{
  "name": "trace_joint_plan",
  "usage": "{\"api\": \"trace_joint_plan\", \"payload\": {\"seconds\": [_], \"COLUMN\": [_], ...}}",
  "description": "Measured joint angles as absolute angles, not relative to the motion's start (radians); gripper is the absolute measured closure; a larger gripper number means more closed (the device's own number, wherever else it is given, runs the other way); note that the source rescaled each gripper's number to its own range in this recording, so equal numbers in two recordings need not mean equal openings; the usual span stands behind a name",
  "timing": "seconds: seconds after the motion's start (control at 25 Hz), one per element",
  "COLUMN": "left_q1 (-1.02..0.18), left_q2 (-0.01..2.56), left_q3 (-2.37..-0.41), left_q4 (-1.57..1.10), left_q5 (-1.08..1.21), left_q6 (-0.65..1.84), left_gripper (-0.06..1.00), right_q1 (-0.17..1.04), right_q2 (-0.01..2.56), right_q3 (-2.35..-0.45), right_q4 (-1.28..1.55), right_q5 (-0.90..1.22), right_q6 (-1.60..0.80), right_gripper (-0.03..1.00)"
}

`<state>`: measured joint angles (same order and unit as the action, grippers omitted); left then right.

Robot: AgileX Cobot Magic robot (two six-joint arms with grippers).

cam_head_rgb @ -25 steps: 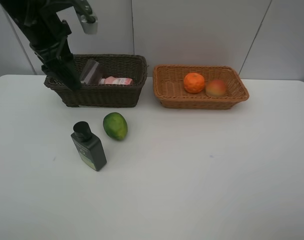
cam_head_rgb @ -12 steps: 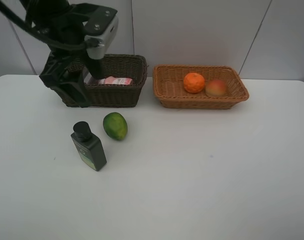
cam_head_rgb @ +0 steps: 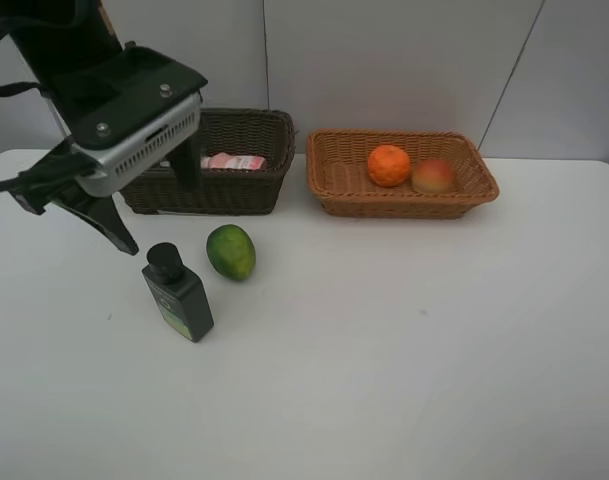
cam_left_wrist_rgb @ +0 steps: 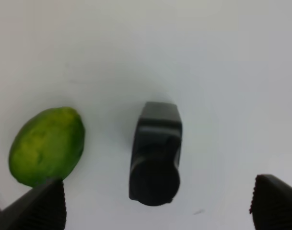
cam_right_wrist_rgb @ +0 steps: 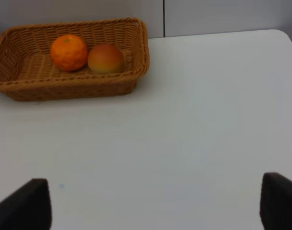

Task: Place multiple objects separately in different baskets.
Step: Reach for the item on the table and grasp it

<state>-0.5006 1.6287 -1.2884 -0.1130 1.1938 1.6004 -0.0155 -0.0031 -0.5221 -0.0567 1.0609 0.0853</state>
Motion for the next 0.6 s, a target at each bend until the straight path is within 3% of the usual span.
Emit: {"api": "trace_joint_plan", "payload": {"seconds": [0.6], "left_q1": [-0.515], "left_q2": [1.676], "left_q3": [-1.251], "left_q4": [-0.071], "left_q5": [1.152], "left_q6": [1.685], "left_gripper": [-0.05], "right_q1": [-0.015], "right_q2": [-0.003], "right_q3": [-0.522], "right_q4": [-0.057], "right_q5": [1.061], "right_q6": [0.085], "right_gripper": [0.09]}}
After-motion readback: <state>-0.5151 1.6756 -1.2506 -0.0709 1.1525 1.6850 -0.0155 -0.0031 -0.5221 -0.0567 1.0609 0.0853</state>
